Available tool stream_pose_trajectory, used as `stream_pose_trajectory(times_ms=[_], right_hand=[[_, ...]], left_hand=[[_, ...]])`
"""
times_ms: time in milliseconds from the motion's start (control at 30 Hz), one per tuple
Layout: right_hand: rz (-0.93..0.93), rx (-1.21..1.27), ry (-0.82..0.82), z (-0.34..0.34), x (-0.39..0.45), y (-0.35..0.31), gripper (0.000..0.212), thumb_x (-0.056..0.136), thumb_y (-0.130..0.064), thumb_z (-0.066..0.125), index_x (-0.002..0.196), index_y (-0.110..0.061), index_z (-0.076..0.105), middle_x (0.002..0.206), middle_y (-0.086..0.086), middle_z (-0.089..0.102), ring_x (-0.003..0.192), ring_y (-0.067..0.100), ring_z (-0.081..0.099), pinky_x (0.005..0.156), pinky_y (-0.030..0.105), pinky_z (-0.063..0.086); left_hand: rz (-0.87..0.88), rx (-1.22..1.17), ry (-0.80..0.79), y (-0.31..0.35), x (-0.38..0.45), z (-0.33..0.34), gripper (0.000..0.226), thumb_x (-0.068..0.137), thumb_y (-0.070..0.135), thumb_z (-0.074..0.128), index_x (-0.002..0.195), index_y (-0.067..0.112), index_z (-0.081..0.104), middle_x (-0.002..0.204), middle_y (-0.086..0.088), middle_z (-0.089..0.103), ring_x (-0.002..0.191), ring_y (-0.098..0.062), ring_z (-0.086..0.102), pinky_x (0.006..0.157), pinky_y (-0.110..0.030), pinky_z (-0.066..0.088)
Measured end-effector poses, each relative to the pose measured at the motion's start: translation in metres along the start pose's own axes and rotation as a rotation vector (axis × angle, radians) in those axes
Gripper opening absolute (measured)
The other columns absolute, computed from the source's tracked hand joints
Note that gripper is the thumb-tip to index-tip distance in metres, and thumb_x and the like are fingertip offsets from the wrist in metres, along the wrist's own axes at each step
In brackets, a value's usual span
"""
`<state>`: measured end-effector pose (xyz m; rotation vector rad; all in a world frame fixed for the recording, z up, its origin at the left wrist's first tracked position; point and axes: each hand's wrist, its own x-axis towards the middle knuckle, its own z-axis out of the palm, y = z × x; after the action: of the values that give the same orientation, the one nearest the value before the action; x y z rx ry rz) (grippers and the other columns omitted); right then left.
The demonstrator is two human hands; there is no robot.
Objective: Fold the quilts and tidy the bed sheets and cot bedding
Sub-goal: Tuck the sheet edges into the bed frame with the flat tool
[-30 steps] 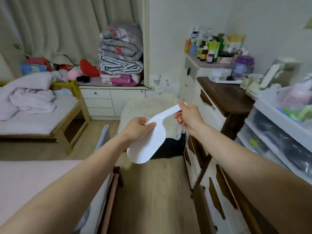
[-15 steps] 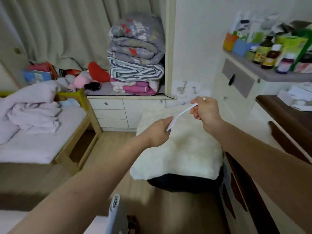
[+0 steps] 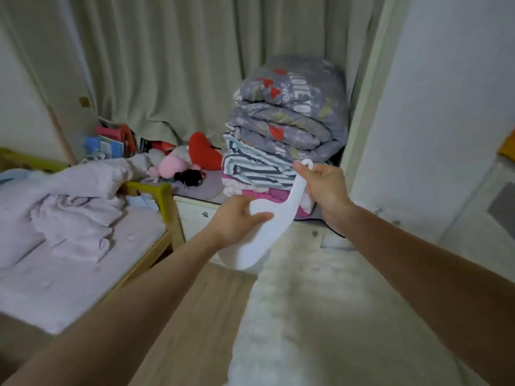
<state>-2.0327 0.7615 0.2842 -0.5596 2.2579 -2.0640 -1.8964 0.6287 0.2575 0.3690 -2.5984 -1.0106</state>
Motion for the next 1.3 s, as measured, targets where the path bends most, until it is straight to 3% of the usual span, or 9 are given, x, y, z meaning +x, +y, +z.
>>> stream_pose_trajectory(times_ms=[100,300,467,667,767,867,1033,1200,1300], right_hand=[[-0.056,-0.052,0.004,0.046,0.058,-0.008,0.051,0.085,-0.031,0.072,0.054,-0.010,0.036,0.055,0.009,0.035,0.050,0.016,0.032,0.046,0.024,0.027],[-0.161,-0.139,0.124,0.142,0.177,-0.004,0.056,0.093,-0.027,0.062,0.051,-0.013,0.027,0.050,0.006,0.022,0.042,0.011,0.025,0.044,0.021,0.021],[-0.177,-0.217,0.110,0.215,0.244,0.005,0.056,0.097,-0.029,0.053,0.047,-0.009,0.038,0.048,0.009,0.044,0.047,0.016,0.045,0.057,0.029,0.040],[-0.194,-0.154,0.101,0.287,0.331,-0.026,0.038,0.096,-0.022,0.056,0.060,-0.010,0.053,0.039,-0.008,0.050,0.037,0.001,0.045,0.042,0.013,0.036],[-0.197,-0.122,0.208,0.281,0.371,-0.048,0.032,0.097,-0.024,0.055,0.080,0.003,0.061,0.054,0.003,0.052,0.047,0.014,0.047,0.048,0.024,0.040],[-0.202,-0.148,0.333,0.255,0.412,-0.066,0.024,0.096,-0.027,0.055,0.089,-0.006,0.064,0.061,0.002,0.057,0.052,0.013,0.051,0.052,0.028,0.041],[-0.263,-0.161,0.483,0.197,0.491,-0.085,0.018,0.098,-0.021,0.051,0.090,-0.010,0.063,0.061,0.000,0.059,0.047,0.010,0.052,0.044,0.022,0.040],[-0.298,-0.269,0.636,0.142,0.580,-0.087,0.016,0.097,-0.022,0.052,0.096,-0.010,0.062,0.074,-0.003,0.063,0.065,0.008,0.060,0.055,0.017,0.046],[-0.274,-0.357,0.711,0.109,0.625,-0.080,0.014,0.097,-0.021,0.053,0.096,-0.011,0.062,0.072,-0.007,0.062,0.064,0.004,0.059,0.046,0.009,0.039]], left_hand=[[0.004,0.009,0.031,-0.020,0.059,-0.032,0.032,0.086,0.040,0.068,0.095,0.010,0.069,0.087,-0.004,0.070,0.072,-0.018,0.062,0.062,-0.029,0.044],[0.051,0.004,0.092,-0.085,0.188,-0.085,0.031,0.083,0.043,0.071,0.063,0.027,0.053,0.059,0.012,0.056,0.049,0.004,0.051,0.043,-0.008,0.034],[0.129,-0.041,0.068,-0.146,0.284,-0.127,0.026,0.088,0.036,0.067,0.068,0.023,0.056,0.062,0.013,0.056,0.053,0.012,0.052,0.048,-0.007,0.035],[0.207,-0.142,0.091,-0.156,0.443,-0.191,0.025,0.101,0.024,0.045,0.097,0.009,0.065,0.092,-0.009,0.065,0.091,-0.026,0.059,0.066,-0.025,0.034],[0.319,-0.153,0.077,-0.132,0.500,-0.190,0.030,0.102,0.022,0.043,0.097,0.000,0.063,0.096,-0.015,0.063,0.093,-0.030,0.058,0.069,-0.028,0.033],[0.351,-0.265,0.071,-0.099,0.553,-0.174,0.029,0.100,0.027,0.047,0.097,0.004,0.064,0.093,-0.007,0.060,0.088,-0.022,0.054,0.072,-0.021,0.031],[0.421,-0.336,-0.073,-0.025,0.638,-0.140,0.015,0.098,0.028,0.052,0.087,0.017,0.055,0.098,-0.005,0.060,0.092,-0.023,0.057,0.075,-0.028,0.041],[0.523,-0.347,-0.143,0.034,0.717,-0.107,0.029,0.096,0.028,0.054,0.113,0.005,0.059,0.114,-0.012,0.063,0.102,-0.029,0.060,0.082,-0.034,0.047],[0.522,-0.298,-0.245,0.063,0.766,-0.081,0.030,0.098,0.031,0.051,0.116,0.009,0.059,0.113,-0.010,0.061,0.099,-0.027,0.060,0.077,-0.031,0.045]])
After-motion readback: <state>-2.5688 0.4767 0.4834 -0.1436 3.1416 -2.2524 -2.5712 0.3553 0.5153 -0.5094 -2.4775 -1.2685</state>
